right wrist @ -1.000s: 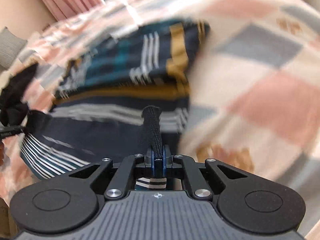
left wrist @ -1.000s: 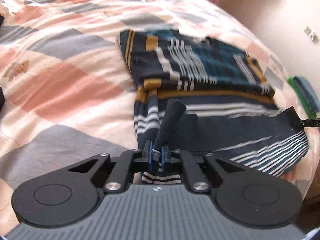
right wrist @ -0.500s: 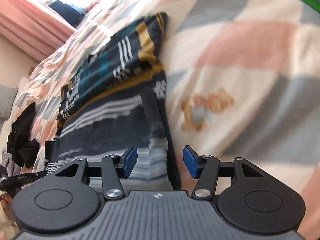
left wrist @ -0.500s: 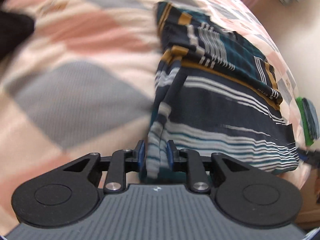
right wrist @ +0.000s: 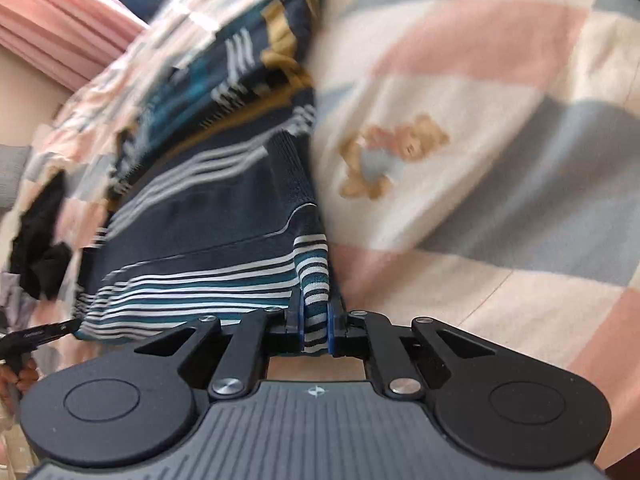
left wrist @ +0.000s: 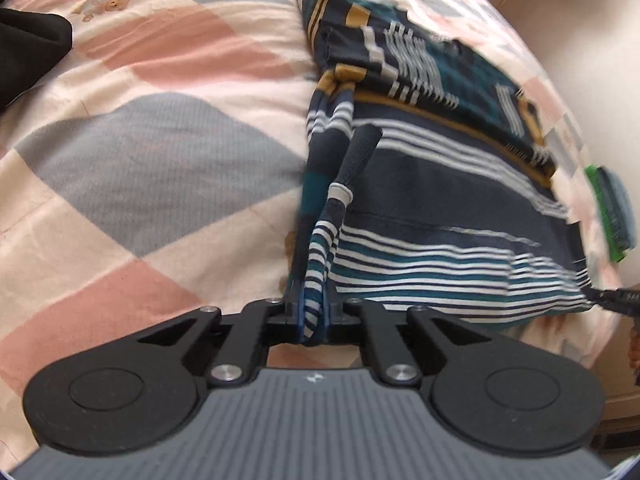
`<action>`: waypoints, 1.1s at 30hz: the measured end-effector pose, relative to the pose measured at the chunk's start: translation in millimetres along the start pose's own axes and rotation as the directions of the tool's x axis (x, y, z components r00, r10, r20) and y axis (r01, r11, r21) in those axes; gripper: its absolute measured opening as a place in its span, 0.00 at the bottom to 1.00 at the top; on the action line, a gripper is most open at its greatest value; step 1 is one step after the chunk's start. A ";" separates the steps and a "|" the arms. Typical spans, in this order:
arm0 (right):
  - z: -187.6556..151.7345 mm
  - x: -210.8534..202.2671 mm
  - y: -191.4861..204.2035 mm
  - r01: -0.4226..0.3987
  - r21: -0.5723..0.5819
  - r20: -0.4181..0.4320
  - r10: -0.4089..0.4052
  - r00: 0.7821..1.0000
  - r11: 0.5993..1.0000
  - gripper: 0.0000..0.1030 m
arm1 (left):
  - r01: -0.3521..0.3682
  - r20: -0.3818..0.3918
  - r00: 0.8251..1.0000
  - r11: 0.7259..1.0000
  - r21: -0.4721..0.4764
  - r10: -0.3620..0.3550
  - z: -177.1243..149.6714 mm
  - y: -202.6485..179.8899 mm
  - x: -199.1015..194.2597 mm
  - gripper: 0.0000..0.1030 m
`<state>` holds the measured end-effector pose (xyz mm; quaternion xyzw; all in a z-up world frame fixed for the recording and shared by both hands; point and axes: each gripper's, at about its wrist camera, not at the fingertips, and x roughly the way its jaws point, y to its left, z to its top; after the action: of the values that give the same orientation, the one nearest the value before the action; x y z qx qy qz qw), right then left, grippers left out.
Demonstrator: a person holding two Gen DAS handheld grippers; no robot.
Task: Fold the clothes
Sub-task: 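Release the folded hem and open both grippers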
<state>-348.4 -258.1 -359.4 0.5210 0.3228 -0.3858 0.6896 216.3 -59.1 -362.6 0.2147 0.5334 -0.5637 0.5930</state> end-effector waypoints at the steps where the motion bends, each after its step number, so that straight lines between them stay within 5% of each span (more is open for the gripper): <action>1: 2.9 1.9 3.5 0.017 0.003 0.002 -0.017 1.000 1.000 0.22 | -0.011 -0.002 1.000 1.000 0.001 0.011 -0.6 -1.5 0.2 0.08; 4: 8.0 -12.1 23.9 0.113 -0.064 0.097 -0.107 0.990 0.992 0.39 | -0.058 0.017 0.998 0.997 0.057 0.057 4.1 -10.2 -11.7 0.14; 6: 11.1 -22.2 39.2 0.189 -0.111 0.182 -0.167 0.969 0.976 0.39 | -0.096 0.061 0.994 0.992 0.086 0.091 11.1 -16.8 -26.1 0.12; 9: 12.5 -20.9 56.3 0.177 -0.176 0.274 -0.124 0.954 0.968 0.39 | -0.074 0.141 0.989 0.985 0.158 0.051 30.4 -35.8 -37.1 0.12; 13: 19.8 14.2 63.0 0.111 -0.231 0.254 -0.050 0.966 0.967 0.39 | -0.045 0.159 0.987 0.934 0.354 -0.012 53.0 -71.0 -2.8 0.15; 17: 36.5 46.8 39.5 0.089 -0.175 0.201 -0.053 0.978 0.981 0.38 | -0.069 0.081 0.996 0.920 0.386 0.041 61.5 -51.4 54.5 0.12; 18: 40.5 48.0 35.6 0.094 -0.177 0.196 -0.059 0.979 0.980 0.28 | -0.055 0.071 0.997 0.919 0.390 0.030 61.9 -45.6 59.6 0.11; 20: 49.6 45.4 30.9 0.105 -0.184 0.184 -0.070 0.980 0.977 0.23 | -0.035 0.061 0.998 0.928 0.371 0.013 66.4 -38.9 59.2 0.10; 24: 46.5 10.9 43.1 0.195 -0.241 0.254 -0.132 0.958 0.951 0.39 | -0.134 0.169 0.983 0.916 0.377 0.074 65.9 -41.9 17.5 0.10; 26: 29.5 -10.7 56.8 0.242 -0.344 0.296 -0.140 0.945 0.907 0.49 | -0.230 0.221 0.966 0.823 0.519 0.130 48.0 -58.8 -4.5 0.17; 29: -16.4 -29.5 83.9 0.333 -0.557 0.327 -0.167 0.930 0.761 0.64 | -0.307 0.258 0.951 0.584 0.752 0.168 -2.2 -85.9 -25.0 0.24; 31: -51.1 -29.7 97.4 0.352 -0.684 0.320 -0.170 0.932 0.639 0.78 | -0.303 0.252 0.952 0.416 0.858 0.173 -39.9 -95.1 -31.1 0.38; 33: -85.6 -24.6 107.1 0.361 -0.790 0.311 -0.184 0.933 0.495 0.79 | -0.295 0.253 0.950 0.260 0.920 0.181 -75.4 -96.8 -28.5 0.40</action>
<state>-271.3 -153.4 -309.5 0.0320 0.4798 -0.3352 0.8102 105.8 -8.3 -329.7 0.5726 0.0296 -0.6823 0.4536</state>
